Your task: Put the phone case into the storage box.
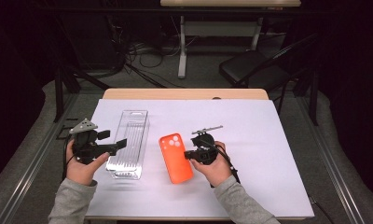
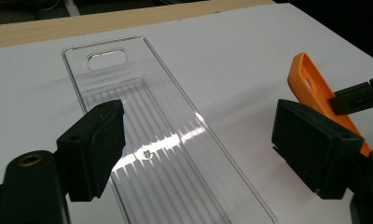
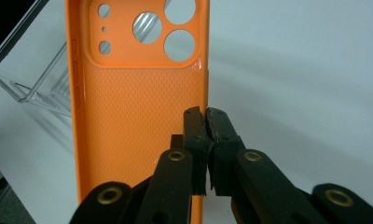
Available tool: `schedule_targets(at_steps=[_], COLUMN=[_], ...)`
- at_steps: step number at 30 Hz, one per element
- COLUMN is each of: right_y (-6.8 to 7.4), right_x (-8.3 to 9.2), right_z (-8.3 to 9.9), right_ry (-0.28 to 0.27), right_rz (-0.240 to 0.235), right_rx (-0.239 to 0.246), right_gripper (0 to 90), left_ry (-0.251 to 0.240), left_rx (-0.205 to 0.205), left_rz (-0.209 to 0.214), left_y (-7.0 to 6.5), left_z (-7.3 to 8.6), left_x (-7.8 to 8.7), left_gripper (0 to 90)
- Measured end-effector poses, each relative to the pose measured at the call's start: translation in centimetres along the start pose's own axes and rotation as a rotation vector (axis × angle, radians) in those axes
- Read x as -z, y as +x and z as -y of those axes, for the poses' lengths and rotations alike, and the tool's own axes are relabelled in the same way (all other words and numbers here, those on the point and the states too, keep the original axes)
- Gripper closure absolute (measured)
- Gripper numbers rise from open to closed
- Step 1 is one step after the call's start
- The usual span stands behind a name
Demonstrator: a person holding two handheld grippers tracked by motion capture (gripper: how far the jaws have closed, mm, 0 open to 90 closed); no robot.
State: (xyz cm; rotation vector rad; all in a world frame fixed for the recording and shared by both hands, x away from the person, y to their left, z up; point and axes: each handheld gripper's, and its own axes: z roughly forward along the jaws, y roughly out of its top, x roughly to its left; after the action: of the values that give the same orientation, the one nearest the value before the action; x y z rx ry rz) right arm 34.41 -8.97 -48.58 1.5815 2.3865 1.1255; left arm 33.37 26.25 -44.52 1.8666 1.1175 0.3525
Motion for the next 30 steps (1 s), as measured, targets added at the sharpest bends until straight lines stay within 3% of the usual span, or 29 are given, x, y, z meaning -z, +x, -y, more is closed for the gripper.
schedule_targets(at_steps=[14,20,30], right_y=[-1.1,-1.7,-2.7], right_x=[1.4,2.3,3.6], right_z=[0.6,0.6,0.7], right_ry=[-0.129,-0.189,-0.247], right_rz=[0.030,0.046,0.061], right_rx=[-0.003,-0.004,-0.029], right_gripper=[87.5,87.5,87.5], left_ry=[-0.011,0.000,0.024], left_rx=[-0.011,-0.026,-0.055], left_rz=[0.006,0.034,0.119], left_y=[-0.6,-1.5,-3.7], left_z=[-0.3,-0.8,-1.6], left_x=[-0.2,-0.7,-2.5], left_gripper=[18.7,20.9,20.9])
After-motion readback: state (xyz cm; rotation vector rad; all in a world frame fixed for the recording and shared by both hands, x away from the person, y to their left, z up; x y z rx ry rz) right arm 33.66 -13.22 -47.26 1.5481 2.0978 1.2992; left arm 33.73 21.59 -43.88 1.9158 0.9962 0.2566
